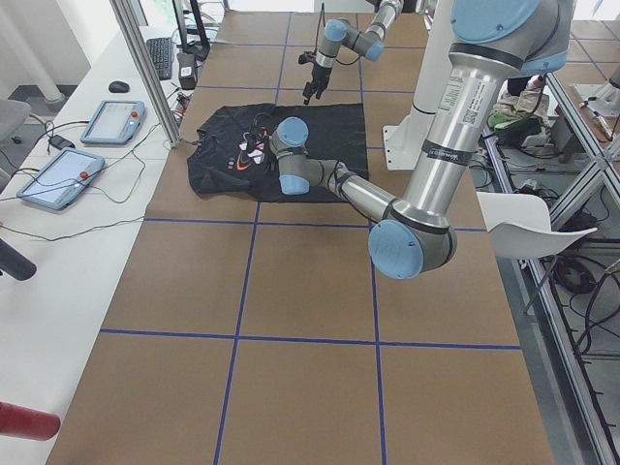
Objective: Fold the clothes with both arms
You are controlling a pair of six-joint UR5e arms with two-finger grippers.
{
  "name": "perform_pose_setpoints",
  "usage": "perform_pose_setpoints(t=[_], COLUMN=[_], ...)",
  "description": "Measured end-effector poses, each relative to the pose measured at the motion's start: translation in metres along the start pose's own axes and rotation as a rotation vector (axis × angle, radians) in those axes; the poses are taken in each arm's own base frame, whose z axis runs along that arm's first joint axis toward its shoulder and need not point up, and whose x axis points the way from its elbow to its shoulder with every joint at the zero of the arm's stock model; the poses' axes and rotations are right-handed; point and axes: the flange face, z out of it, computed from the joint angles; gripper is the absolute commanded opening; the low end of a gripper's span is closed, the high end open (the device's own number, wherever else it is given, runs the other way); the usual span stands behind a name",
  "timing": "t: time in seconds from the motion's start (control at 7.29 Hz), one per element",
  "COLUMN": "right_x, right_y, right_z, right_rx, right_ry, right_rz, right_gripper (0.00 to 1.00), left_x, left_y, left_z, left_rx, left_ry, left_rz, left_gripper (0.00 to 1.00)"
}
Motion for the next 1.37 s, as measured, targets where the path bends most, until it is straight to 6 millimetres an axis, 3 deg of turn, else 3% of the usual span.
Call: perform_pose_setpoints(t=[0.27,0.55,0.69,0.82,1.37], right_x=[0.059,0.093,0.104,0.113,0.131], right_y=[0.038,0.073,0.085,0.094,0.109], right_z=[-0.028,-0.030,-0.030,-0.029,-0.015], right_rx=[-0.040,-0.070,-0.094,-0.116,-0.132], right_ry=[0.036,0.052,0.036,0.022,0.048], right_rz=[-0.006,0.012,0.040,0.060,0.057], right_gripper=[0.89,0.88,0.88,0.81,0.81], left_x=[-0.005,-0.009,-0.012,-0.015,-0.015], left_y=[0.009,0.011,0.011,0.011,0.007], left_z=[-0.013,-0.008,-0.007,-0.006,-0.007], left_rx=[-0.015,-0.019,-0.015,-0.006,0.033], left_ry=[0.003,-0.006,-0.012,-0.020,-0.028], left_rz=[-0.003,-0.006,-0.008,-0.010,-0.007], left_gripper=[1.00,1.00,1.00,1.00,1.00])
